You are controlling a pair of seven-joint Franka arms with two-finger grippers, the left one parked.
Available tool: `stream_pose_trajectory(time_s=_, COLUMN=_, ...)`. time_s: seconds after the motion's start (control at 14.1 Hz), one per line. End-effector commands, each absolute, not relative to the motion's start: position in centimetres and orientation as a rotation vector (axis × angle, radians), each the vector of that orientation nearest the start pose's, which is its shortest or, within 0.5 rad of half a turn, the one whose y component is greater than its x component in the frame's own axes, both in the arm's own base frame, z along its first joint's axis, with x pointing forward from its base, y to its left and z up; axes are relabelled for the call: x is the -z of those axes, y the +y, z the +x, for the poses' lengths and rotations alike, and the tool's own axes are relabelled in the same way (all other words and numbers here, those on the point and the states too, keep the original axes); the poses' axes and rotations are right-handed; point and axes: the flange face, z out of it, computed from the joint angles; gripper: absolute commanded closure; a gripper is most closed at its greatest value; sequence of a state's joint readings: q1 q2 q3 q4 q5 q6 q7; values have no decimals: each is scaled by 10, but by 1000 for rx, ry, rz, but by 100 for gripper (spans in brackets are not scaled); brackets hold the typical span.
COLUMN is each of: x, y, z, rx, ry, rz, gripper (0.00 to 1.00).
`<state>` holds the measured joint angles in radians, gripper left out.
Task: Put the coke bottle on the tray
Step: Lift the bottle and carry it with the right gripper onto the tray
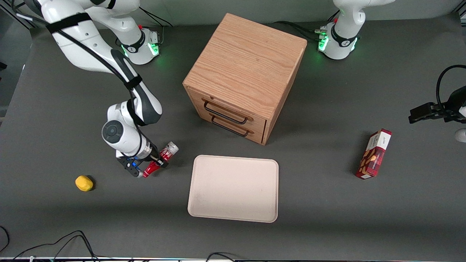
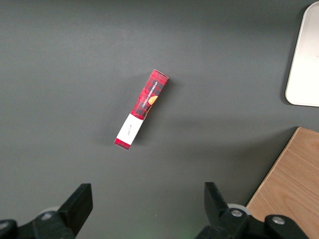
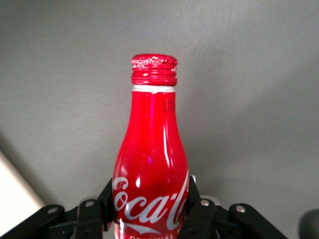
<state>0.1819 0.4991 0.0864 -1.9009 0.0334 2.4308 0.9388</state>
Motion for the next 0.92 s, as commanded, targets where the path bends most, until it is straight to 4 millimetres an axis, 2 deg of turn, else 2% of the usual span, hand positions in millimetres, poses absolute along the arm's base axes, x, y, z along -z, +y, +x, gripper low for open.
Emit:
stream_pose_trajectory(time_s=0.0, x=-341, y=171, z=630, rx=-23, ry=1064, rz=-2891, gripper=100)
stream_pose_trajectory(time_s=0.21, x=-430, y=177, z=659, rx=5, ry=994, rz=-2907, gripper=100)
stream_pose_trajectory(time_s=0.28, x=-453, y=178, z=668, rx=25, ry=948, rz=-2918, gripper=100)
stream_pose_trajectory(time_s=0.42, x=-482, y=188, z=685, rx=89, ry=804, rz=-2957, gripper=100)
stream_pose_trajectory(time_s=0.5, x=-487, y=207, z=690, rx=130, ry=713, rz=-2976, gripper=100)
stream_pose_trajectory(time_s=0.57, x=-484, y=219, z=700, rx=165, ry=633, rz=-2985, gripper=100)
stream_pose_trajectory(time_s=0.71, x=-467, y=250, z=720, rx=204, ry=462, rz=-2957, gripper=100)
stream_pose_trajectory(time_s=0.85, x=-437, y=258, z=740, rx=297, ry=275, rz=-2936, gripper=100)
